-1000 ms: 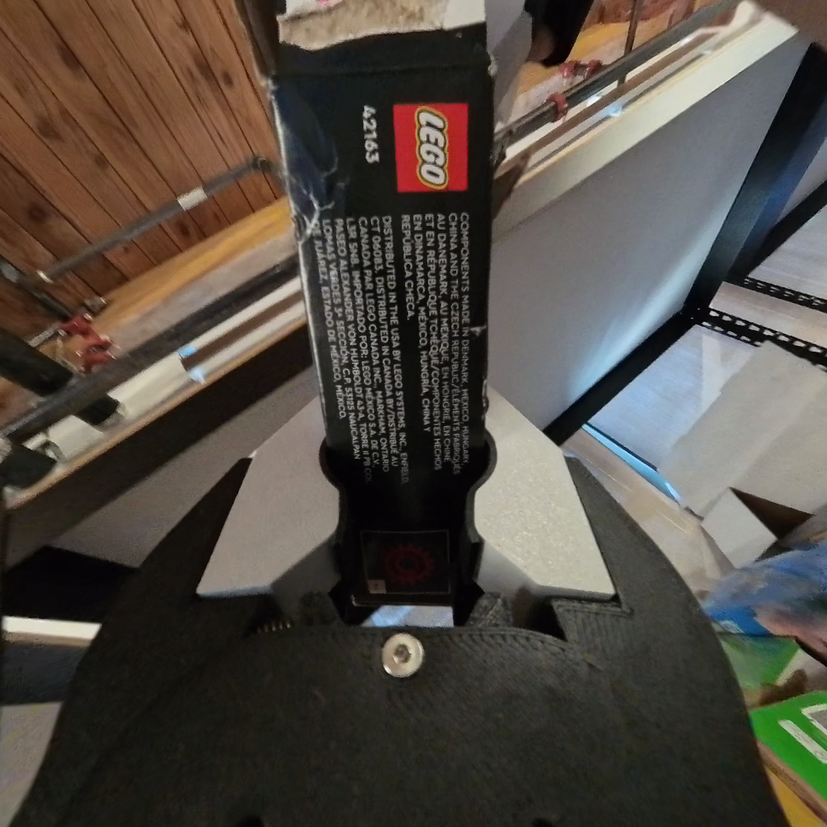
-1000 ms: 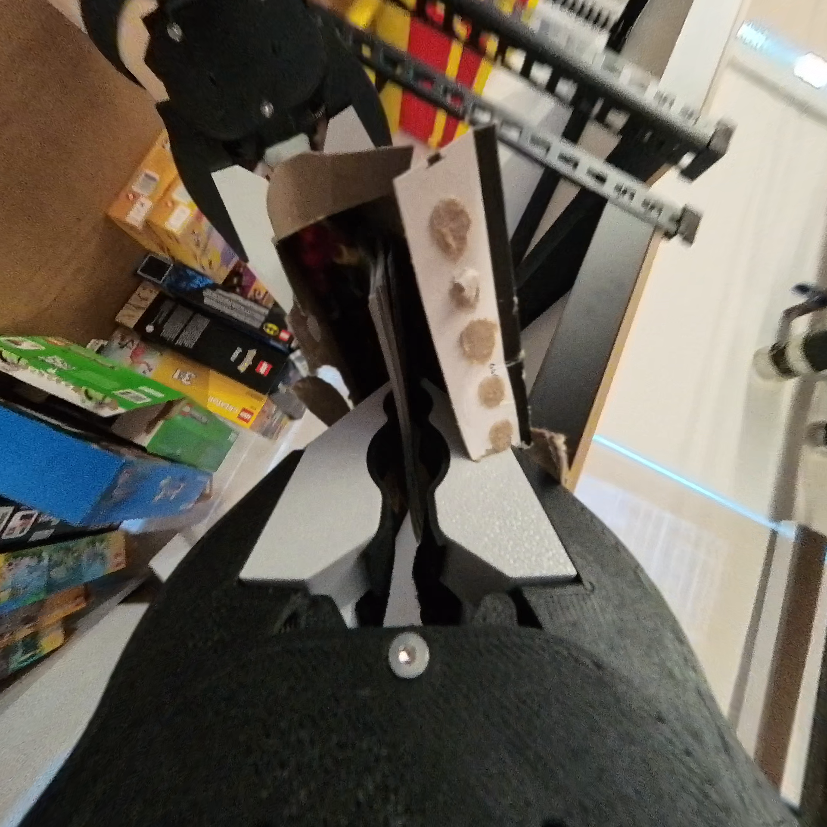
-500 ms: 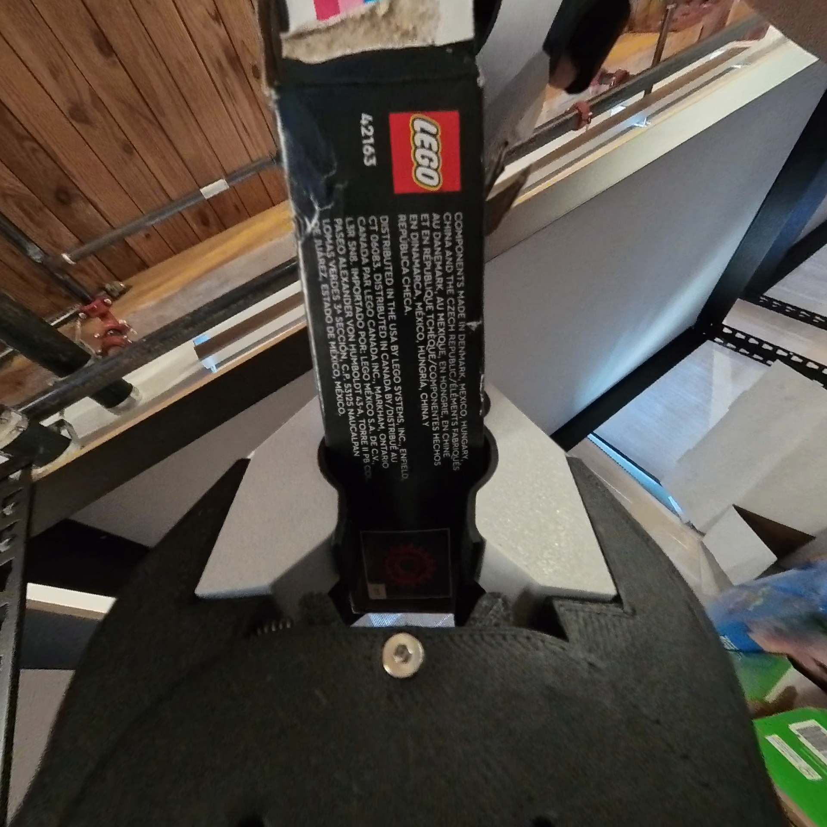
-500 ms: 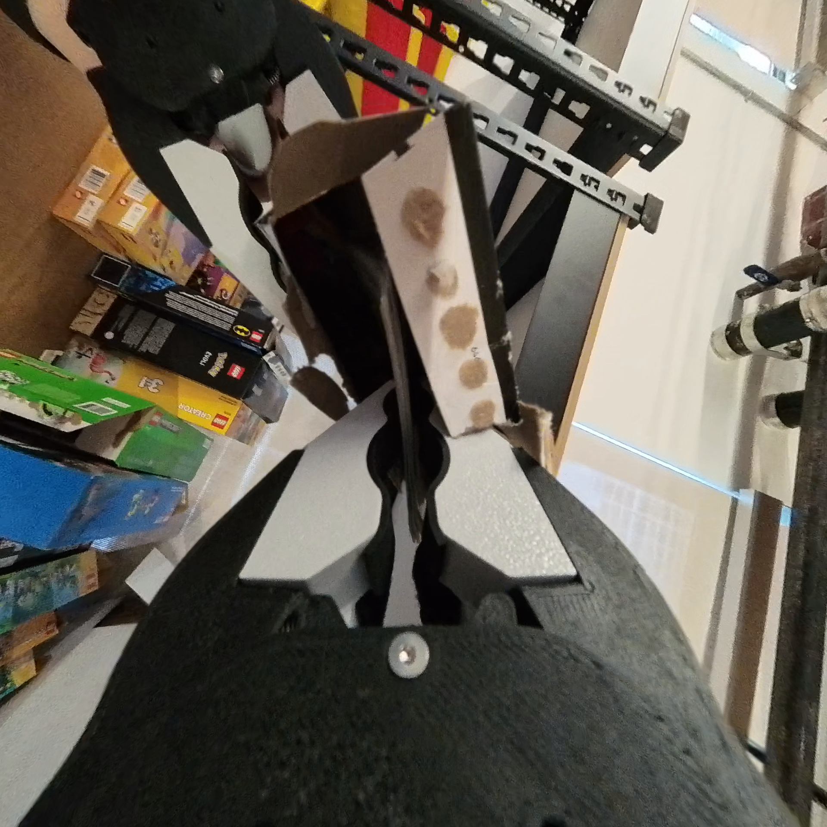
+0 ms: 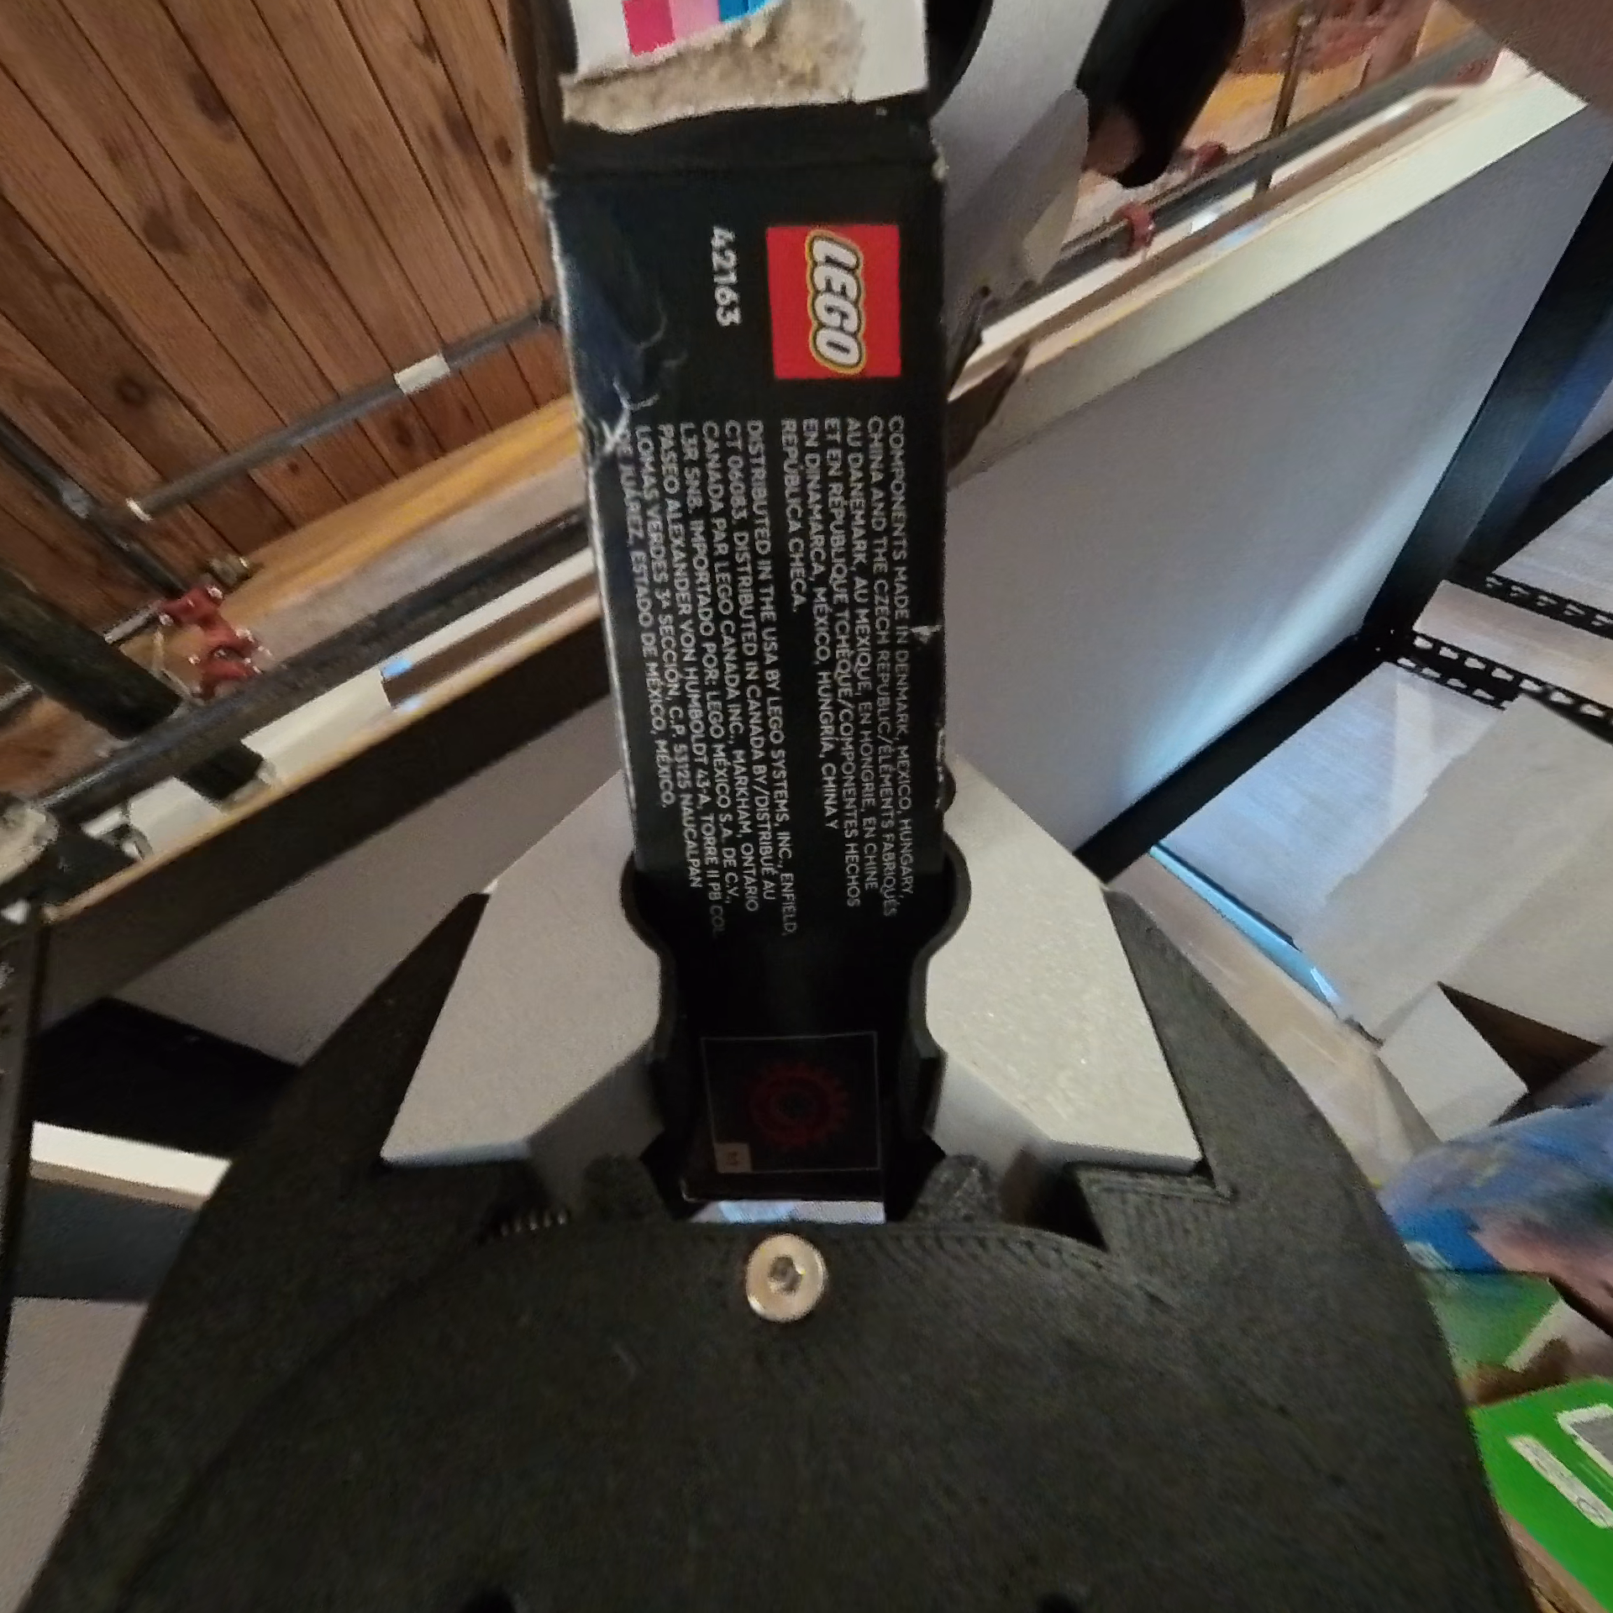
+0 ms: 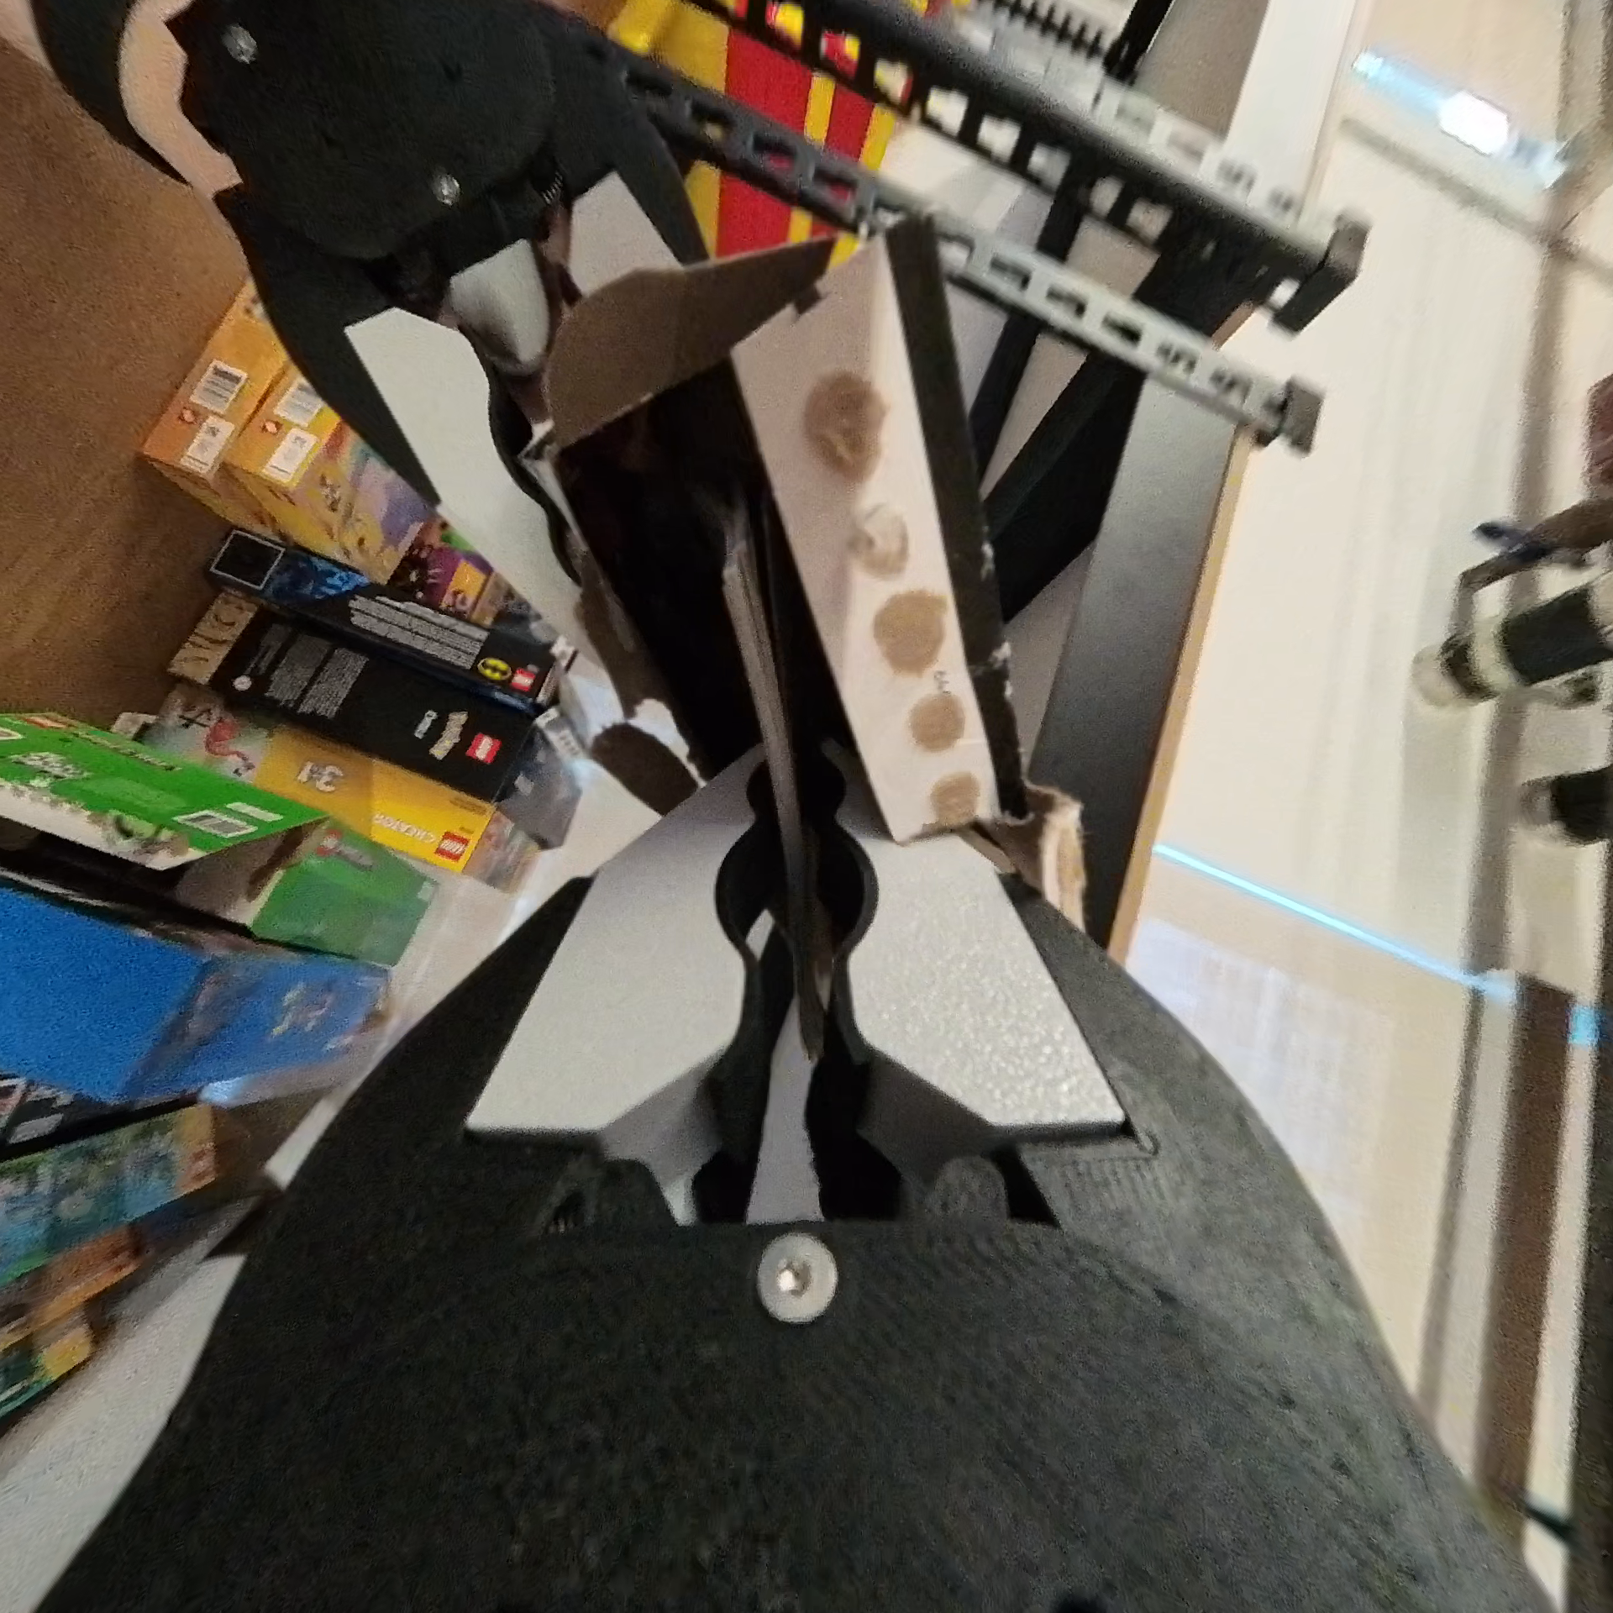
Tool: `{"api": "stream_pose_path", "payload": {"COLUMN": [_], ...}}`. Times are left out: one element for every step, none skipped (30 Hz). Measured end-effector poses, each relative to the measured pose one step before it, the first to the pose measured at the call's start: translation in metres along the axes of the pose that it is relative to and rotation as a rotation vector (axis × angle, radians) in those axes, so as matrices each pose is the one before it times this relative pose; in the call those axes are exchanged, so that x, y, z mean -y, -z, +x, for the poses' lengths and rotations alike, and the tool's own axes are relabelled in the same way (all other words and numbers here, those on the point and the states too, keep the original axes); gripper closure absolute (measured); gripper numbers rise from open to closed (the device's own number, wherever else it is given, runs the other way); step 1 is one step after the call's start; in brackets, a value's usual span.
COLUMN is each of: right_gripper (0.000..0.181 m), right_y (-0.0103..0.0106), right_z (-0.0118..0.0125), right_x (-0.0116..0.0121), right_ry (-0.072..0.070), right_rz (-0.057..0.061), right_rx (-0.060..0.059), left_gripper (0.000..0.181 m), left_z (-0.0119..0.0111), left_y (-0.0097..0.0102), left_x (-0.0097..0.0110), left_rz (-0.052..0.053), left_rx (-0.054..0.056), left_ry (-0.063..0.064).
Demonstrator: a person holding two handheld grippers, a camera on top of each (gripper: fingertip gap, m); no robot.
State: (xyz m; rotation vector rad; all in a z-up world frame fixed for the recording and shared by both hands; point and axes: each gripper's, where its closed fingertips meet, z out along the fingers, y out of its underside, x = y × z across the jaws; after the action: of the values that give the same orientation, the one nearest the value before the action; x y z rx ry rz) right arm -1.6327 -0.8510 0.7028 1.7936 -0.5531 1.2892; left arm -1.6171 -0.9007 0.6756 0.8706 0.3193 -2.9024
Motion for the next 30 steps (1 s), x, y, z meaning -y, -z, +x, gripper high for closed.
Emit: {"api": "stream_pose_path", "payload": {"right_gripper": [0.181, 0.18, 0.18, 0.18, 0.18, 0.18, 0.18, 0.18, 0.18, 0.18, 0.18, 0.18, 0.18, 0.18, 0.179, 0.179, 0.179, 0.179, 0.18, 0.179, 0.179, 0.179, 0.18, 0.179, 0.179, 0.178, 0.178, 0.178, 0.178, 0.179], "right_y": [0.00548, 0.00004, -0.00668, -0.00848, -0.0045, 0.00265, 0.00673, 0.00436, -0.00143, -0.00506, -0.00336, 0.00239, 0.00574, 0.00353, -0.00182, -0.006, -0.00758, -0.00611, -0.00225, 0.00018, -0.0005, -0.00144, -0.00183, -0.00155, -0.00034, 0.00084, 0.00153, 0.00082, -0.00053, -0.00157], "right_z": [-0.00103, 0.00006, -0.00049, -0.00015, 0.0003, -0.00125, -0.00185, -0.00122, 0.00012, 0.00074, -0.00081, -0.00242, -0.00336, -0.00185, -0.00122, -0.00233, -0.0052, -0.00824, -0.00086, 0.0037, 0.00195, 0.00048, 0.00007, -0.00014, 0.00069, 0.00206, 0.00167, 0.00031, 0.00114, -0.00099], "right_x": [0.00829, 0.00397, -0.00702, -0.0115, -0.00732, 0.00259, 0.0084, 0.00685, -0.00174, -0.00865, -0.0064, 0.0023, 0.00865, 0.0081, -0.00035, -0.00752, -0.00672, -0.00143, 0.00167, 0.00244, 0.00242, 0.00155, 0.00093, -0.00014, -0.00023, -0.00103, -0.00203, 0.00056, 0.00042, 0.00024], "right_ry": [0.0145, -0.0132, -0.0167, -0.0038, 0.0029, 0.0035, 0.0001, -0.0036, -0.0073, -0.0119, -0.0016, 0.0172, 0.0173, -0.0067, -0.0158, -0.0005, 0.0181, 0.0332, 0.0212, -0.0077, -0.0115, 0.0102, 0.0146, 0.0124, 0.0118, 0.0054, -0.0008, -0.0124, -0.0107, 0.0016], "right_rz": [0.0417, 0.0322, -0.0244, -0.0544, -0.0365, 0.0149, 0.0466, 0.0444, 0.0046, -0.0343, -0.03, 0.0093, 0.0454, 0.0531, 0.0101, -0.0305, -0.0304, -0.0051, 0.0079, 0.0107, 0.0071, -0.002, -0.01, -0.0157, -0.0091, -0.0078, -0.0084, 0.0083, 0.0028, -0.0038], "right_rx": [-0.0128, 0.001, 0.0147, 0.0105, -0.0019, -0.0028, -0.004, -0.0006, 0.0042, 0.0058, 0.0031, -0.0056, -0.002, 0.0071, 0.0178, 0.024, 0.0323, 0.0407, -0.0014, -0.0119, 0.002, 0.0027, 0.0011, 0.0036, -0.0023, -0.0074, 0.0017, 0.0164, 0.0122, 0.0222], "left_gripper": [0.129, 0.129, 0.129, 0.129, 0.129, 0.129, 0.129, 0.129, 0.129, 0.129, 0.129, 0.129, 0.129, 0.129, 0.129, 0.129, 0.129, 0.128, 0.128, 0.128, 0.128, 0.129, 0.129, 0.129, 0.129, 0.129, 0.129, 0.128, 0.128, 0.128], "left_z": [0.00085, -0.00016, -0.00035, 0.00057, 0.0013, 0.00182, 0.00244, 0.00182, 0.00036, -0.00064, -0.00049, 0.00065, 0.00106, 0.00061, 0.00039, 0.00119, 0.00155, 0.00145, 0.0007, 0.00011, 0.00013, -0.00003, -0.00022, 0.00005, 0.00051, 0.00065, 0.00024, 0.00081, 0.00141, 0.00091], "left_y": [0.00197, 0.00181, -0.0003, -0.00214, -0.00159, 0.00085, 0.00303, 0.00301, 0.00134, -0.0004, -0.00091, 0.00028, 0.00195, 0.00177, -0.0001, -0.00212, -0.00243, -0.00099, 0.00077, 0.00175, 0.00197, 0.00177, 0.00121, 0.00121, 0.00132, 0.00147, 0.00135, 0.00067, 0.0001, -0.00002], "left_x": [0.00706, 0.00408, -0.00385, -0.01032, -0.00878, -0.00045, 0.00627, 0.00608, -0.00046, -0.00663, -0.00581, 0.00137, 0.00769, 0.00723, 0.0013, -0.00462, -0.00512, -0.00143, 0.00072, 0.0009, 0.00134, 0.00086, -0.00086, -0.00158, -0.00137, -0.00017, 0.00096, 0.00111, 0.00103, 0.00054], "left_rz": [0.0226, 0.0218, -0.0032, -0.0313, -0.0317, -0.0046, 0.0203, 0.0246, 0.0074, -0.0178, -0.028, -0.0085, 0.0229, 0.0311, 0.0083, -0.0205, -0.0268, -0.008, 0.0026, 0.0043, 0.0081, 0.0043, -0.0015, -0.0031, -0.0029, -0.0018, -0.0013, -0.0033, -0.0034, -0.0017], "left_rx": [0.0026, 0.0055, 0.0001, -0.0096, -0.0091, -0.0043, -0.0028, 0.0003, 0.0032, 0.0047, 0.0019, -0.0034, 0.0002, 0.0054, 0.001, -0.009, -0.0126, -0.0073, 0.0016, 0.0054, 0.0022, 0.0, 0.0005, -0.0025, -0.0067, -0.0072, -0.005, -0.0081, -0.0098, -0.0048], "left_ry": [-0.0139, -0.0106, 0.0051, 0.0175, 0.0164, 0.0043, -0.0054, -0.0064, -0.0027, 0.0048, 0.0105, 0.0033, -0.013, -0.0189, -0.0034, 0.0193, 0.0241, 0.0115, -0.0023, -0.0036, 0.0086, 0.015, 0.0086, 0.0018, -0.0011, -0.004, -0.0028, 0.0028, 0.0065, 0.0062]}}
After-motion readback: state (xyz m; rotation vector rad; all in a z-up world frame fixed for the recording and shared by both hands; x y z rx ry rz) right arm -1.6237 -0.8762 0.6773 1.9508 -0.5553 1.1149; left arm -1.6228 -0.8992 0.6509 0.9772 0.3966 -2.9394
